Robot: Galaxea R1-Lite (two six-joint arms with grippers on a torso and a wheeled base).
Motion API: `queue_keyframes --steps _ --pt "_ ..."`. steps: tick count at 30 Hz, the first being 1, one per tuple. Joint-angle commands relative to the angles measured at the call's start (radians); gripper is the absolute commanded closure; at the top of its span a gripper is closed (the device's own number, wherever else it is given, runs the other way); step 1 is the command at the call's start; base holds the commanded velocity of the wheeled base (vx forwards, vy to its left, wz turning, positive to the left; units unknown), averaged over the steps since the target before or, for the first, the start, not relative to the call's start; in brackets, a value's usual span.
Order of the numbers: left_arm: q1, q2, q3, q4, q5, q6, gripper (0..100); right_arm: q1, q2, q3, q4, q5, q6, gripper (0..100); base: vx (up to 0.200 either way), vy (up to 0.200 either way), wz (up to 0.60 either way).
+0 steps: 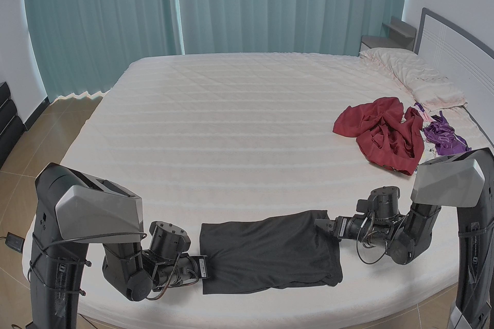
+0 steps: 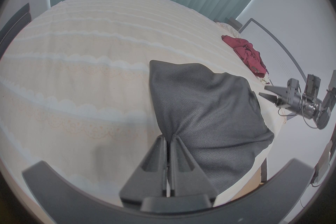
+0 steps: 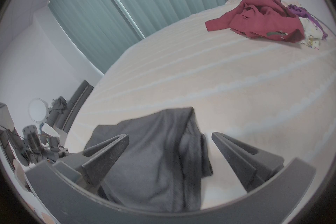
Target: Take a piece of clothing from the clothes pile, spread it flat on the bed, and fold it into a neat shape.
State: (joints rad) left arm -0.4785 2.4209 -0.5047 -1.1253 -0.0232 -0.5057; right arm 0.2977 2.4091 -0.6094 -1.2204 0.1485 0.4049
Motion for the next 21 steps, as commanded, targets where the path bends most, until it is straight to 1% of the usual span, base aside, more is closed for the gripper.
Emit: queue_keyframes --steps 1,7,8,11,16,21 --pt "0.0 0.001 0.0 -0.001 0.0 0.001 100 -0.018 -0.03 0.03 0.019 0.086 0.041 0 0.0 0.0 0.0" --pt "0.0 0.001 0.0 -0.001 -0.001 0.001 100 -0.028 -0.021 -0.058 0.036 0.085 0.084 0 0.0 0.0 0.0" --pt "0.0 0.001 0.0 -0.001 -0.001 0.0 100 -0.02 0.018 -0.095 0.073 0.082 0.104 0 0.0 0.0 0.0" --pt "0.0 0.001 0.0 -0.001 -0.001 0.0 100 -0.017 0.056 -0.158 0.133 0.074 0.109 0 0.0 0.0 0.0" --pt "0.0 0.001 0.0 -0.001 -0.001 0.0 100 -0.017 0.104 -0.248 0.162 0.048 0.111 0 0.0 0.0 0.0" --pt "0.0 0.001 0.002 -0.001 -0.001 0.0 100 -0.006 0.14 -0.311 0.22 0.025 0.109 0 0.0 0.0 0.0"
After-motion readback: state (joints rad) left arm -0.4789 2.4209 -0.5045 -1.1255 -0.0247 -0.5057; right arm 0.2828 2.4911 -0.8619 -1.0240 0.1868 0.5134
